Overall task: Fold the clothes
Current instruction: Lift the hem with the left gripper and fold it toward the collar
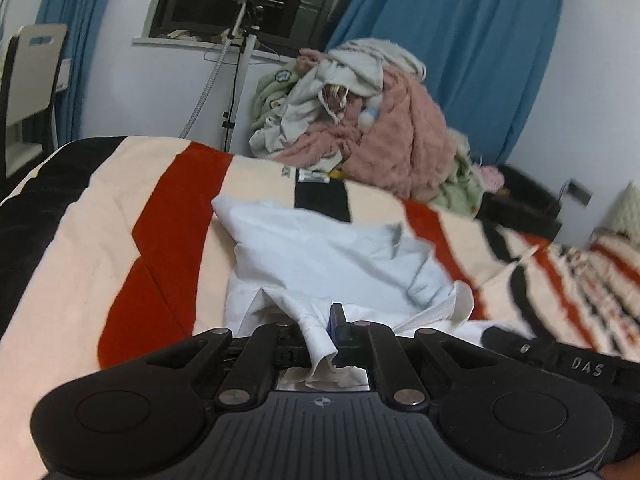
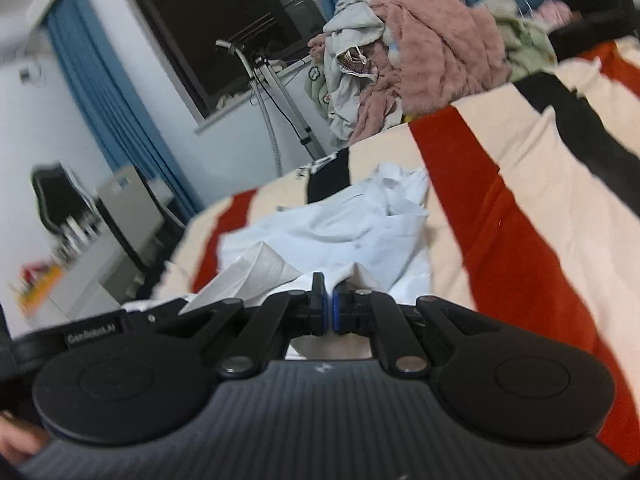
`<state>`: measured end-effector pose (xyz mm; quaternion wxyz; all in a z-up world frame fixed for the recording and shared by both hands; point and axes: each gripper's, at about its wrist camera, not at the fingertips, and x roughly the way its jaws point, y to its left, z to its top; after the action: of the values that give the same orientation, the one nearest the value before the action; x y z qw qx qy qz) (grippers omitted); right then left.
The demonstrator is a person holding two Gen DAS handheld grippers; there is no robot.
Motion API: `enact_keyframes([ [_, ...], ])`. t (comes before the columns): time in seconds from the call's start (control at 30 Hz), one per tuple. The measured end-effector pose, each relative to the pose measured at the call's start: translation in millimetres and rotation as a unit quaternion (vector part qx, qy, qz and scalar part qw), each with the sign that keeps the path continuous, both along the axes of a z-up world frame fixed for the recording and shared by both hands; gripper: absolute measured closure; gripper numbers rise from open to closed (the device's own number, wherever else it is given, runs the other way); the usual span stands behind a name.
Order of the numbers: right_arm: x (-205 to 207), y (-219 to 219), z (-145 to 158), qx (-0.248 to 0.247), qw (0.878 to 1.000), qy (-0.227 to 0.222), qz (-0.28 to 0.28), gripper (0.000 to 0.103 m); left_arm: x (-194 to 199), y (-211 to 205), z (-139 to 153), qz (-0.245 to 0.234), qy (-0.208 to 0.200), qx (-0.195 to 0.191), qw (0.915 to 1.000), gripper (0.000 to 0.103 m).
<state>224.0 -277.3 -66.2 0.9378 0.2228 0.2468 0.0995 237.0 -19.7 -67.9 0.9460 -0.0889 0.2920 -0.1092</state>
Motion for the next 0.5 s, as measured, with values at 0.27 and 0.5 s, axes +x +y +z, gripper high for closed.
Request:
enact_keyframes([
  [0.27,35,15,-26,-0.066,0.998,0.009,-0.008,0.097,39,1,-41,-0.008,0.022,0.012,0.9996,0.095],
  [0.5,42,18,-34,-0.075,0.996,0.037,-0.008,0.096,34,-4,-43,-0.013,0.022,0.045,0.9986,0.089],
])
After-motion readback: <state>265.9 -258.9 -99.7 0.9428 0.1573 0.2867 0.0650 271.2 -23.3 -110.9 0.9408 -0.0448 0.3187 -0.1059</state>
